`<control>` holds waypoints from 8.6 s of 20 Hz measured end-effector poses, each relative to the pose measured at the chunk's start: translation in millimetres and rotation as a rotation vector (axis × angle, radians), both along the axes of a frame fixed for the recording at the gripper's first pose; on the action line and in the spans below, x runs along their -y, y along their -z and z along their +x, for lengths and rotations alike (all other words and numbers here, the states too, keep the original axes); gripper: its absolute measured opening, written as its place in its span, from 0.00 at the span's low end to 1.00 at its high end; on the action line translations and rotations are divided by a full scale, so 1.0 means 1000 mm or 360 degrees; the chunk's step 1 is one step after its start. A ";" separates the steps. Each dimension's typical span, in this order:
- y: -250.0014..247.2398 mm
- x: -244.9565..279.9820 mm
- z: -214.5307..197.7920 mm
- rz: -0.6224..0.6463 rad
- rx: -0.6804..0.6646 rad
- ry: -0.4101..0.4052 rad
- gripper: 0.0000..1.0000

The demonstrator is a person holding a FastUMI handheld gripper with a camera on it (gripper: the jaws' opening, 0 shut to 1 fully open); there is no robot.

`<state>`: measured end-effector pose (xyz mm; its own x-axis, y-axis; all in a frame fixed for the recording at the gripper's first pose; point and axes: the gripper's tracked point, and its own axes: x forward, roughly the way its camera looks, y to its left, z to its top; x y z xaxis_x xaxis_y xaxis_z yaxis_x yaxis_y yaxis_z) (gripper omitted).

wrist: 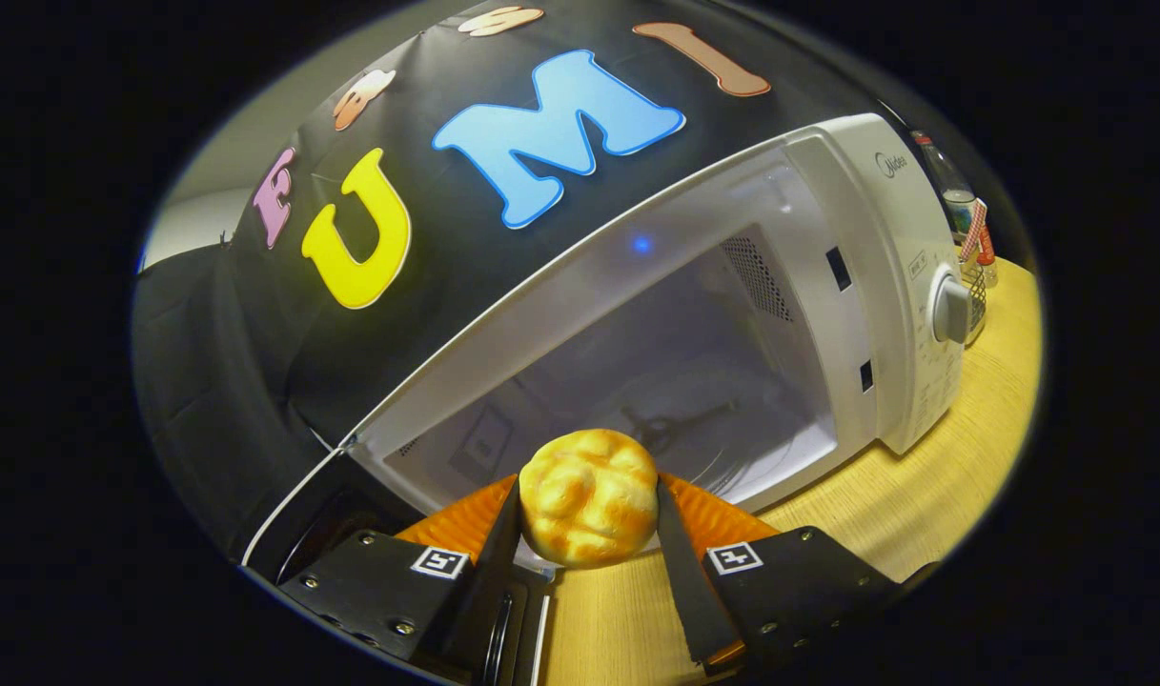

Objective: Open the microwave, put the food inside, and close the microwave door.

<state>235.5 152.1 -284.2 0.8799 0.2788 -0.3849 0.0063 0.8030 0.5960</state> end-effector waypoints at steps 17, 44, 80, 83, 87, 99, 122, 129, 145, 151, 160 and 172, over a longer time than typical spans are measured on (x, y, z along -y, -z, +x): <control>0.045 0.006 0.047 -0.0009 -0.0086 0.0259 0.95; -0.172 -0.014 -0.177 -0.0560 0.0524 -0.0287 0.97; -0.067 -0.226 -0.329 -0.0670 0.0362 -0.1179 0.01; -0.073 -0.210 -0.343 -0.0614 0.0334 -0.1200 0.01; -0.072 -0.194 -0.344 -0.0617 0.0334 -0.1178 0.01; -0.065 -0.122 -0.322 -0.0716 0.0273 -0.1007 0.01; -0.050 0.022 -0.179 -0.0828 0.0149 -0.0491 0.01; -0.050 0.049 -0.134 -0.0846 0.0147 -0.0339 0.01; -0.046 0.087 -0.045 -0.0850 0.0144 -0.0145 0.00; -0.046 0.093 -0.027 -0.0809 0.0133 -0.0092 0.01; -0.063 0.094 -0.032 -0.0847 0.0156 -0.0080 0.01; -0.141 0.104 -0.111 -0.0963 0.0400 -0.0066 0.01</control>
<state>124.5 48.0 -143.6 0.9567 0.1130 -0.2684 -0.1122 0.9935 0.0181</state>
